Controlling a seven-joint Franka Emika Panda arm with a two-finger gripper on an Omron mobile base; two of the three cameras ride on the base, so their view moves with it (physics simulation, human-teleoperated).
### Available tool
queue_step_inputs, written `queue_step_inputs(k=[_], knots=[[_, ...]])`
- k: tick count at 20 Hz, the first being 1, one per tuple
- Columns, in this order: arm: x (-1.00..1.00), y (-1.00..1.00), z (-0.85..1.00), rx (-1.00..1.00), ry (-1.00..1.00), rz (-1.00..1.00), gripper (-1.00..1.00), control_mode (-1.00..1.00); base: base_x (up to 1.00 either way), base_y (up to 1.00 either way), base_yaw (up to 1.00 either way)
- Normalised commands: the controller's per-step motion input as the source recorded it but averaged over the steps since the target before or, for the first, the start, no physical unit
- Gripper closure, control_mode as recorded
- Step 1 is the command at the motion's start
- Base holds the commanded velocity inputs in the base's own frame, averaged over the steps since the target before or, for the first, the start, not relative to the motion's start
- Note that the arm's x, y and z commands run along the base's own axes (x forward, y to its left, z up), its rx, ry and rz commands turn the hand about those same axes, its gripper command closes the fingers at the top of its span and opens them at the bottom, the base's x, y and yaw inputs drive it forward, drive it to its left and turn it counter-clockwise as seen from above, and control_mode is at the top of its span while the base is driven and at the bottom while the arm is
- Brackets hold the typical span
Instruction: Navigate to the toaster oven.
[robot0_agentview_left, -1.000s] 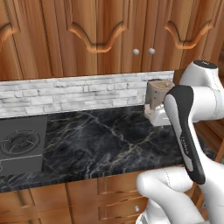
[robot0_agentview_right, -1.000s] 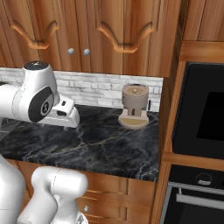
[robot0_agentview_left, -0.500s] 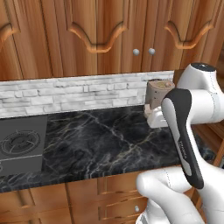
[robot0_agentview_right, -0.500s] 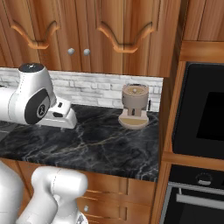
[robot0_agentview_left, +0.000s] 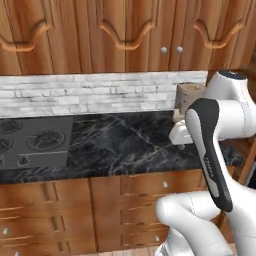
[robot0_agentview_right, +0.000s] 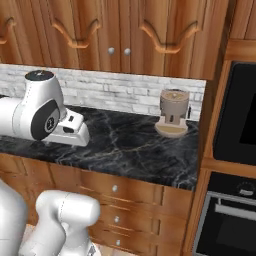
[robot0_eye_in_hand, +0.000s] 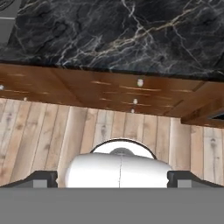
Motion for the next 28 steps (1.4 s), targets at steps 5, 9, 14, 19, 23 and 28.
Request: queue_step_inputs(k=[5,9,14,19,23,28], knots=[[0.0,0.0,0.0,0.0,0.0,0.0,-1.0,1.0,-0.62,0.65,0.75],[0.0,0.0,0.0,0.0,0.0,0.0,-1.0,1.0,-0.19,0.41,0.91],[0.0,0.0,0.0,0.0,0.0,0.0,-1.0,1.0,-0.12,0.33,0.83],[0.0,0.0,0.0,0.0,0.0,0.0,-1.0,1.0,0.03,0.23,0.67],[0.0,0.0,0.0,0.0,0.0,0.0,-1.0,1.0,0.25,0.14,0.57],[0.0,0.0,0.0,0.0,0.0,0.0,-1.0,1.0,0.94,0.5,0.32]])
